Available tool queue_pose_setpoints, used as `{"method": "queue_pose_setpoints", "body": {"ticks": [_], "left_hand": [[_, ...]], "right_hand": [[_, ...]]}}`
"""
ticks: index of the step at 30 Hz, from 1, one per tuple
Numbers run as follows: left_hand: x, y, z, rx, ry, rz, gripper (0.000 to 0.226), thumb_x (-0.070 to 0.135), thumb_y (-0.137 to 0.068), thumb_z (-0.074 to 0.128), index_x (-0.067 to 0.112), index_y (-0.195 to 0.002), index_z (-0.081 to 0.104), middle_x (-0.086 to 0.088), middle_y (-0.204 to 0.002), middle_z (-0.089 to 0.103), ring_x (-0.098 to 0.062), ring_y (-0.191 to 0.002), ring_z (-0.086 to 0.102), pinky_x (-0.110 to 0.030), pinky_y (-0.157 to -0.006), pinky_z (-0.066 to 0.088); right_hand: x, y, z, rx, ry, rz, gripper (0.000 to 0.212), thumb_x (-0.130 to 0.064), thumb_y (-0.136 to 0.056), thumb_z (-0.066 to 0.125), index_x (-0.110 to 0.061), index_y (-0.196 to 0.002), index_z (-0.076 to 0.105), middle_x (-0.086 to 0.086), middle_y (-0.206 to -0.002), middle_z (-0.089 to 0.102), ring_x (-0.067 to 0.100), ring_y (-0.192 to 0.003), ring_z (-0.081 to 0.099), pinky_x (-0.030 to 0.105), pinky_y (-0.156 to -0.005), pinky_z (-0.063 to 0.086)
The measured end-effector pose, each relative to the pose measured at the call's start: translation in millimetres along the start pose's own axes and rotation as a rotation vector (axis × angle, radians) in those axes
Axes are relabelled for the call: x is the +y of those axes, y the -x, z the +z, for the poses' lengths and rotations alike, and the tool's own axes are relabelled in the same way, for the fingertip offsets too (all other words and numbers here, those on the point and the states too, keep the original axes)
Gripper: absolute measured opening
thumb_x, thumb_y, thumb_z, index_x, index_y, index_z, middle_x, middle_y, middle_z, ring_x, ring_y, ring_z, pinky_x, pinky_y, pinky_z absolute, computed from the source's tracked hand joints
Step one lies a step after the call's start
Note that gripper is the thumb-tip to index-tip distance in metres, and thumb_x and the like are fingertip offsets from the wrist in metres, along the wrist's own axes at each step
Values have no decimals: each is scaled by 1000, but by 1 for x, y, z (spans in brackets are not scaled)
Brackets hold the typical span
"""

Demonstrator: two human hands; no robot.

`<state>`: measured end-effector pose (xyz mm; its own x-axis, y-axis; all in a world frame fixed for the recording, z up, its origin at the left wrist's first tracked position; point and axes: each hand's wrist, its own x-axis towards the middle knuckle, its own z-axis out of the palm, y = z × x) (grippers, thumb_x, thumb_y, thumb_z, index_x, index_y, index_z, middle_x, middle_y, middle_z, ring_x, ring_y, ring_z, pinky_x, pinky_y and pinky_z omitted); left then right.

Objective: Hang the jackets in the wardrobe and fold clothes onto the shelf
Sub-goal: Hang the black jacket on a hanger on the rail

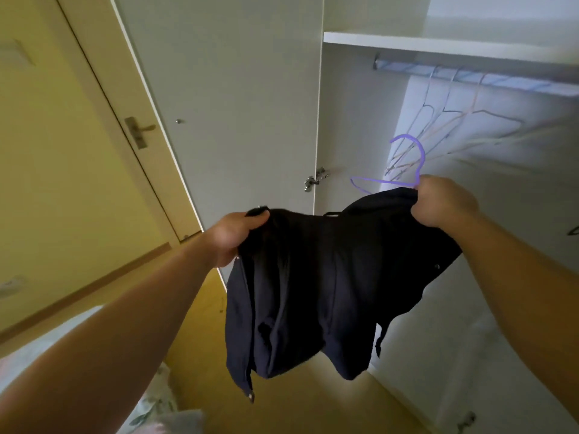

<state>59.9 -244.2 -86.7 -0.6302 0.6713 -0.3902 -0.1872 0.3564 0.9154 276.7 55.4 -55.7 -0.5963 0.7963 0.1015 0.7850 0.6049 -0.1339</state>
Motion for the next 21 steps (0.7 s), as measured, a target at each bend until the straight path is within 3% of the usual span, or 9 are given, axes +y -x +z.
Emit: {"method": "queue_pose_setpoints", "body": {"ticks": [4,10,12,14,16,18,21], "left_hand": [[13,-2,16,63,-144,63,35,41,-96,67,10,-111,72,-9,-104,77,-24,-93,76,-40,-90,59],[33,16,28,-219,-26,-121,33,15,-91,70,-4,-118,68,-20,-115,73,-36,-108,70,-45,-100,52],[37,14,35,-218,0,-112,30,2,-89,67,-5,-118,67,-22,-116,72,-38,-108,70,-46,-98,53],[40,8,43,-148,6,-75,32,-11,-85,61,-6,-117,66,-25,-114,71,-40,-103,71,-46,-91,57],[38,2,50,-74,-2,-55,36,-17,-82,57,-6,-115,66,-28,-112,70,-43,-98,71,-46,-85,59],[29,-5,55,-25,-38,-33,39,-20,-82,55,-4,-117,64,-28,-111,70,-43,-98,70,-47,-83,60],[8,-16,60,69,-345,64,45,-14,-85,54,7,-125,62,-17,-108,67,-34,-99,66,-45,-90,58]], "right_hand": [[10,7,10,-16,-13,30,24,-13,-85,58,-16,-109,57,11,-106,61,35,-96,61,35,-75,43],[23,17,22,-115,-127,67,24,-15,-82,66,-13,-102,53,16,-113,62,36,-102,61,34,-77,47],[21,20,29,-156,-176,25,37,-24,-86,71,-5,-114,56,19,-119,62,36,-107,59,35,-82,48],[11,26,32,-135,-233,-1,45,-37,-96,62,1,-119,57,22,-120,63,38,-112,59,38,-90,48],[-2,31,32,-96,-321,15,47,-47,-102,46,-3,-101,61,21,-107,66,38,-108,61,39,-89,48],[-16,39,30,-92,-368,49,55,-52,-104,32,-11,-72,51,13,-78,61,37,-96,62,37,-80,45],[-35,48,25,-147,-453,80,58,-53,-104,28,-14,-65,45,7,-68,49,33,-81,54,36,-75,44]]}}
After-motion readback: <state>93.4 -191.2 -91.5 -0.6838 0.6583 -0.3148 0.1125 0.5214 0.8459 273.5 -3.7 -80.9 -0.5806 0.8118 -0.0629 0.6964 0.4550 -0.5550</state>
